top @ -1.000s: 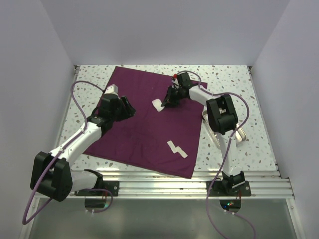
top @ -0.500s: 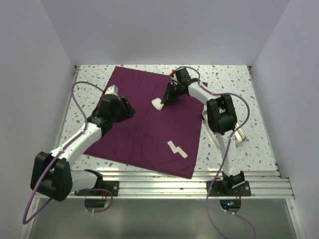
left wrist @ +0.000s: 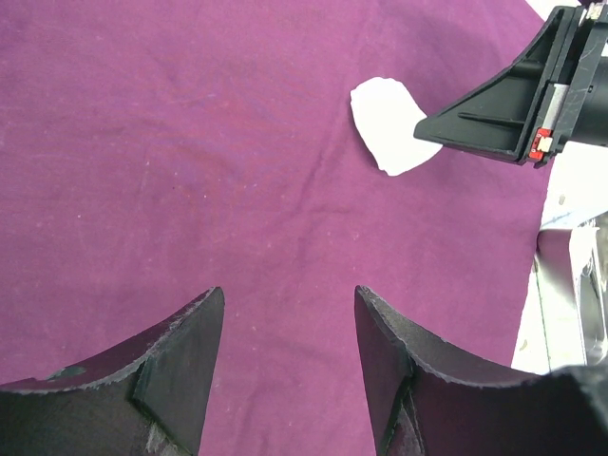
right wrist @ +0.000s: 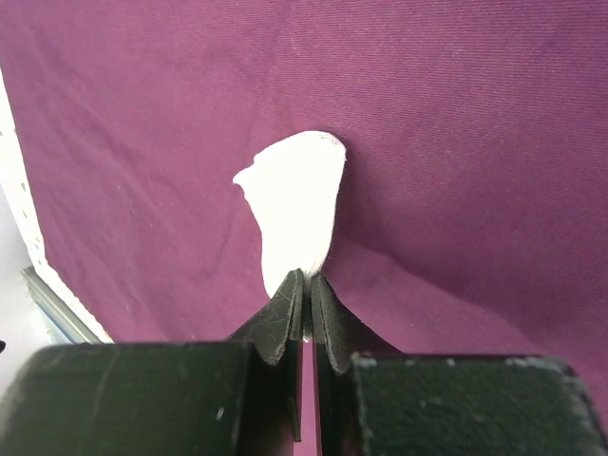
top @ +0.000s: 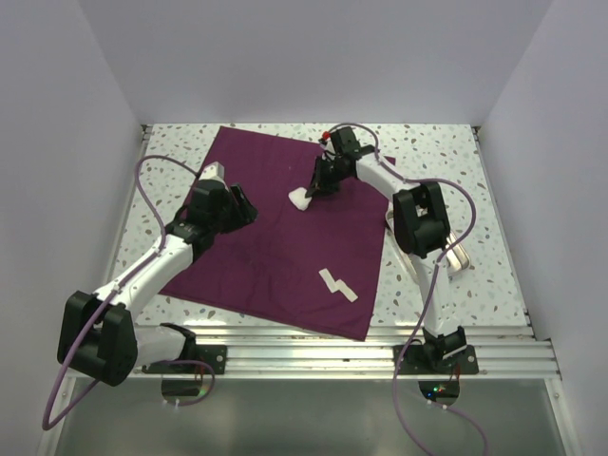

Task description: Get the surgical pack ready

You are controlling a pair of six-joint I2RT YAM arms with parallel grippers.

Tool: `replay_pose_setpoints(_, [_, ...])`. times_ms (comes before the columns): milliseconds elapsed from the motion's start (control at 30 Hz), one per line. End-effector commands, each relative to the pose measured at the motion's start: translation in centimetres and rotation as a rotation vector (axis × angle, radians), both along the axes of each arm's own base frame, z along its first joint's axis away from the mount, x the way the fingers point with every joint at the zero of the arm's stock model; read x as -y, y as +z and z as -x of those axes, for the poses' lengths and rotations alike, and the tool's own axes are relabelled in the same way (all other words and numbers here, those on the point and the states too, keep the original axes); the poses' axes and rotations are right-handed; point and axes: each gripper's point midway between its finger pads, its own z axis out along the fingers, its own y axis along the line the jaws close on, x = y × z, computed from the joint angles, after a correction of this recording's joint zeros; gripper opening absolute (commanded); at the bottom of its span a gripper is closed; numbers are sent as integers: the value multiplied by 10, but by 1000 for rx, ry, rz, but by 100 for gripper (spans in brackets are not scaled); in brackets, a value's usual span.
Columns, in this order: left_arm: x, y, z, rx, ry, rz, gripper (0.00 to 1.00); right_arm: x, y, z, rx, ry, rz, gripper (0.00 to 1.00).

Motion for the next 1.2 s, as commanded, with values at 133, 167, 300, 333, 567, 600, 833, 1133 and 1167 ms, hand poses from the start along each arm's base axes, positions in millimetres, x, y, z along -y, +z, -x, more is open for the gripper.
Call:
replay_pose_setpoints(133, [0,15,-6,60,-17,6,62,-1,45,-6,87,16,-7,0])
replay_pose_setpoints(167, [1,15,-6,60,-18,7,61,0,51,-6,98,15,-8,0])
replay_pose_setpoints(300, [1,14,-6,59,-20,10,62,3,62,-4,114,14,-8,0])
replay_pose_setpoints(333, [2,13,-7,57,-21,10,61,2,64,-4,120,13,-7,0])
replay_pose_setpoints(567, [4,11,-5,48,-31,17,62,8,76,4,132,11,1,0])
replay_pose_setpoints(600, [4,11,-5,48,-31,17,62,9,76,6,131,8,6,0])
replay_pose_setpoints(833, [15,11,6,30,-91,68,62,48,103,38,160,-38,41,0])
replay_pose_setpoints(1133, [43,3,35,-9,-256,195,62,156,127,93,189,-249,129,0])
replay_pose_setpoints(1167, [45,3,37,-10,-268,202,62,169,116,103,164,-272,146,0])
